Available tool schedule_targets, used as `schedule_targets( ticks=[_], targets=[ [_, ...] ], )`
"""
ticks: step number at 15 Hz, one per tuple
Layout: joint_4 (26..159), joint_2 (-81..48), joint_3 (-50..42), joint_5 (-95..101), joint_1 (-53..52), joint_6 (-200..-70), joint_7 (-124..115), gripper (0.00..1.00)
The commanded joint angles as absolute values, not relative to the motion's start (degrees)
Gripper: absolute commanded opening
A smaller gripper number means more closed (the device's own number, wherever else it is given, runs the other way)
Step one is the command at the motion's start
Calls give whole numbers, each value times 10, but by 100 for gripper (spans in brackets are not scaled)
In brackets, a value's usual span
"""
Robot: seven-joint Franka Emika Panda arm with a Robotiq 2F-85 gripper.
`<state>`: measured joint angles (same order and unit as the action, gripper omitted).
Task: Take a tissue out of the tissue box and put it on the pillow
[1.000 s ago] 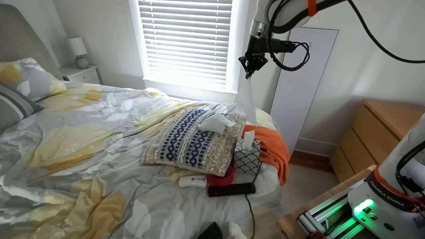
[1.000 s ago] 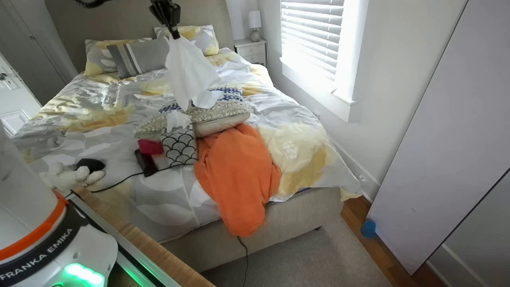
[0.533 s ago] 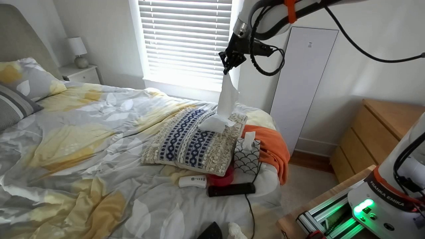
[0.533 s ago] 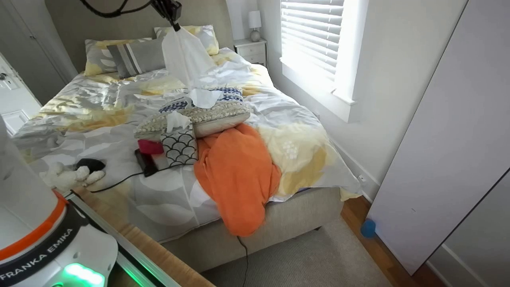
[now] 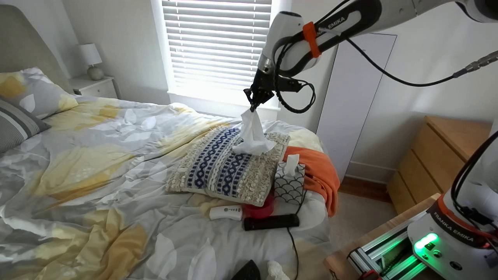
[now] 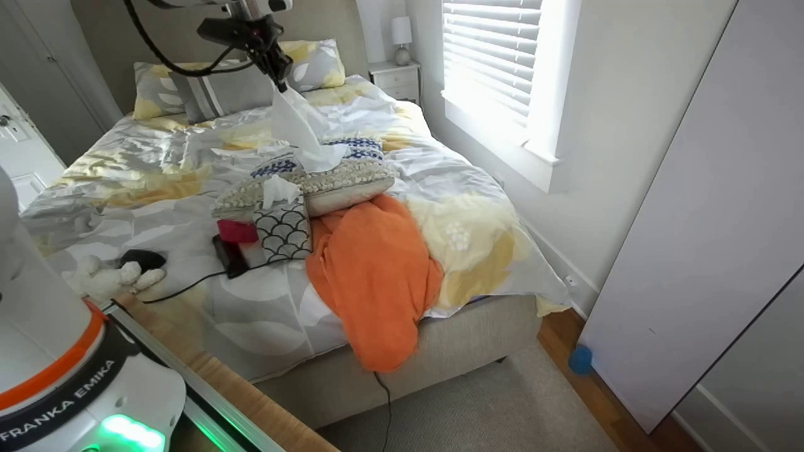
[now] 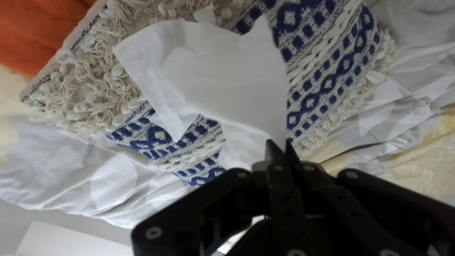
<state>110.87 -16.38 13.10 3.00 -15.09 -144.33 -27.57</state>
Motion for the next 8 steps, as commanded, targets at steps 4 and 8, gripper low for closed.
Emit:
schedule_targets(
  ticks=[4,8],
  targets=[
    [1101,-240,124,-7,-174,-1443,-244,0],
    [1100,-272,137,-43,-178,-1433,-209,0]
  ],
)
